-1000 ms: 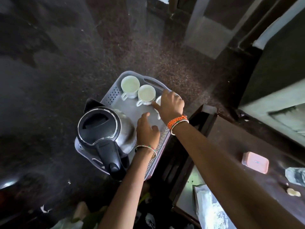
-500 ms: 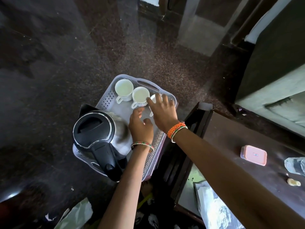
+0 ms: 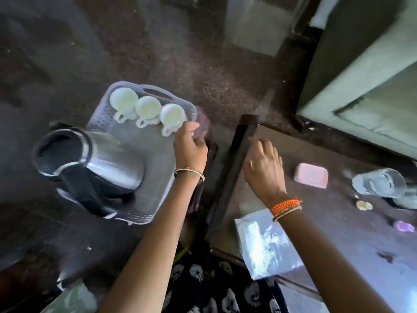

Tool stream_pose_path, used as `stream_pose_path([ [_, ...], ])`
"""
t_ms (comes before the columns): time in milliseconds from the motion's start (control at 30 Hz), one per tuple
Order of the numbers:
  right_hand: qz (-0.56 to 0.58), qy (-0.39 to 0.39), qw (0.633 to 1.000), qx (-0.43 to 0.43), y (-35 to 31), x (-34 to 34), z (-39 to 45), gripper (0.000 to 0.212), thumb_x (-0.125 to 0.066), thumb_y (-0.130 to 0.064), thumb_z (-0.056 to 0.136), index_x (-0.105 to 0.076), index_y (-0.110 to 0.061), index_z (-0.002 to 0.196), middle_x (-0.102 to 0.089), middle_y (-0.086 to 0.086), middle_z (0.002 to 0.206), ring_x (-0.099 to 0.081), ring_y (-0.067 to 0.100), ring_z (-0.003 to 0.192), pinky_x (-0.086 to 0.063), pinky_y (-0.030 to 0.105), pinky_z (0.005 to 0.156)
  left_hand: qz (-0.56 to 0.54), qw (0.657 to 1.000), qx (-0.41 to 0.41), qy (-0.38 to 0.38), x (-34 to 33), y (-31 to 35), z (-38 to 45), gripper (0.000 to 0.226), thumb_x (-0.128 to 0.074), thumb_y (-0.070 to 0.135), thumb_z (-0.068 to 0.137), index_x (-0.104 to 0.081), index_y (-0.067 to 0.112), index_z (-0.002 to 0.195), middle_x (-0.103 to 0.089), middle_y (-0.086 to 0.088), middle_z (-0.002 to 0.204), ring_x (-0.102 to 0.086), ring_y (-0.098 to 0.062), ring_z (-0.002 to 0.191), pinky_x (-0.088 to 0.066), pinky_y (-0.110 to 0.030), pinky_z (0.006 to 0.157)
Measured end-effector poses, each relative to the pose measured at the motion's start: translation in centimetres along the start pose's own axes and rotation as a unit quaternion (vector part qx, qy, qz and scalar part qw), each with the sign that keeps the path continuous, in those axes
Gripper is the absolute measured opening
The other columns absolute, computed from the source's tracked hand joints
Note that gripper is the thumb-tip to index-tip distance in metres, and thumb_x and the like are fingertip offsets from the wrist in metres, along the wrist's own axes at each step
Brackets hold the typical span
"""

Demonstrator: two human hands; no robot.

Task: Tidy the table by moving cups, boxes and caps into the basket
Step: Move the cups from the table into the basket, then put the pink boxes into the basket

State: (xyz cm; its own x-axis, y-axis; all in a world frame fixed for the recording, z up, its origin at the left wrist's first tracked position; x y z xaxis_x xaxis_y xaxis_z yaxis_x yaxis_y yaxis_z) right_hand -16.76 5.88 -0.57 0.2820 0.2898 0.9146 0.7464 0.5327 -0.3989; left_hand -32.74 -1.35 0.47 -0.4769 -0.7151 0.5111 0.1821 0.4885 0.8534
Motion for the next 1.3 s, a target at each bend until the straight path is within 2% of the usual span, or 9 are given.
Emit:
stream_pose_path([
  [100,-0.013,-0.016,0.998,-0.053,7.4,1.2,-4.2,0.056,-0.056,-0.005,0.075,-0.046,-0.006,0.131,-0.049,0.019,0.127,-0.049,0.04,0.11,-0.045,0.048,0.091,0.002,0.998,-0.026,-0.056,-6.1,1.7,-4.6,0.037,-0.041,-0.012,0.075,-0.059,0.001,0.105,-0.064,-0.015,0.109,-0.061,-0.026,0.096,-0.046,-0.025,0.082],
  [400,-0.066,-0.065,0.977,-0.192,27.6,5.0,-15.0,0.049,-0.053,-0.009,0.075,-0.052,-0.012,0.124,-0.055,0.014,0.121,-0.052,0.037,0.106,-0.043,0.045,0.088,0.027,0.974,-0.059,-0.216,-23.8,4.4,-20.3,0.039,-0.042,-0.013,0.071,-0.063,0.003,0.1,-0.065,-0.018,0.102,-0.061,-0.031,0.093,-0.047,-0.032,0.084],
  [533,-0.066,-0.076,0.967,-0.234,34.5,6.4,-16.7,0.042,-0.053,-0.006,0.078,-0.054,-0.007,0.119,-0.055,0.017,0.119,-0.051,0.038,0.109,-0.044,0.048,0.092,0.057,0.939,-0.093,-0.326,-29.2,4.8,-24.4,0.035,-0.044,-0.01,0.078,-0.06,0.002,0.105,-0.063,-0.016,0.108,-0.06,-0.03,0.1,-0.041,-0.02,0.088],
  [667,-0.058,-0.067,0.96,-0.265,39.7,7.1,-17.6,0.044,-0.052,-0.003,0.078,-0.052,-0.002,0.122,-0.051,0.022,0.124,-0.048,0.041,0.109,-0.044,0.05,0.092,0.148,0.882,-0.142,-0.425,-33.4,5.0,-26.2,0.055,-0.055,0.003,0.084,-0.042,0.015,0.136,-0.048,-0.015,0.135,-0.045,-0.03,0.126,-0.033,-0.03,0.106],
  [767,-0.063,-0.03,0.954,-0.292,42.9,7.6,-17.8,0.05,-0.054,-0.006,0.077,-0.049,-0.004,0.127,-0.051,0.022,0.121,-0.046,0.041,0.111,-0.042,0.049,0.092,0.222,0.839,-0.162,-0.469,-35.8,5.0,-26.3,0.069,-0.057,0.012,0.087,-0.024,0.03,0.145,-0.028,-0.011,0.153,-0.029,-0.026,0.14,-0.028,-0.036,0.115],
  [933,-0.066,0.039,0.922,-0.379,49.2,9.6,-17.0,0.059,-0.058,-0.009,0.075,-0.04,-0.003,0.131,-0.043,0.024,0.13,-0.04,0.043,0.119,-0.039,0.053,0.095,0.267,0.804,-0.216,-0.485,-38.8,5.6,-26.2,0.063,-0.056,0.011,0.088,-0.03,0.028,0.143,-0.025,-0.007,0.154,-0.03,-0.025,0.14,-0.029,-0.035,0.114],
  [1100,-0.024,-0.024,0.897,-0.441,55.1,10.7,-15.2,0.081,-0.062,-0.031,0.084,-0.014,-0.015,0.148,-0.016,0.024,0.153,-0.014,0.042,0.141,-0.027,0.057,0.107,0.213,0.817,-0.284,-0.455,-40.6,7.4,-27.6,0.044,-0.052,0.006,0.086,-0.048,0.014,0.129,-0.049,-0.006,0.133,-0.053,-0.027,0.115,-0.047,-0.041,0.095],
  [1233,0.075,-0.005,0.901,-0.427,56.7,11.3,-15.2,0.078,-0.066,-0.023,0.081,-0.023,-0.026,0.146,-0.038,0.024,0.138,-0.042,0.047,0.122,-0.041,0.052,0.098,0.175,0.865,-0.314,-0.351,-39.4,8.3,-27.9,0.021,-0.049,0.008,0.081,-0.06,0.019,0.096,-0.066,0.0,0.085,-0.061,-0.024,0.077,-0.051,-0.036,0.061],
  [1300,0.094,0.027,0.89,-0.445,56.0,11.6,-16.2,0.072,-0.068,-0.028,0.079,-0.033,-0.028,0.142,-0.047,0.023,0.13,-0.048,0.045,0.116,-0.043,0.047,0.097,0.17,0.879,-0.329,-0.3,-38.2,8.4,-27.5,0.017,-0.051,0.008,0.079,-0.062,0.019,0.086,-0.068,-0.001,0.079,-0.06,-0.024,0.07,-0.045,-0.03,0.057],
])
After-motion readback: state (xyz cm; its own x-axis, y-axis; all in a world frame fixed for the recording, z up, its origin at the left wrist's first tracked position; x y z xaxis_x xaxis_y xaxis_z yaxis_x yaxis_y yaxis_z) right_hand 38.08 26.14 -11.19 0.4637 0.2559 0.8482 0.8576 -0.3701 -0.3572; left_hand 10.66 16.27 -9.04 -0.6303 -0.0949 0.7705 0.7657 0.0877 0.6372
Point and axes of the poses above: each hand's wrist, its own z-axis towards the middle knuckle, its own x-axis out of the back of the hand, y = z × x, the point moved 1 cm from there along z, towards the middle knuckle
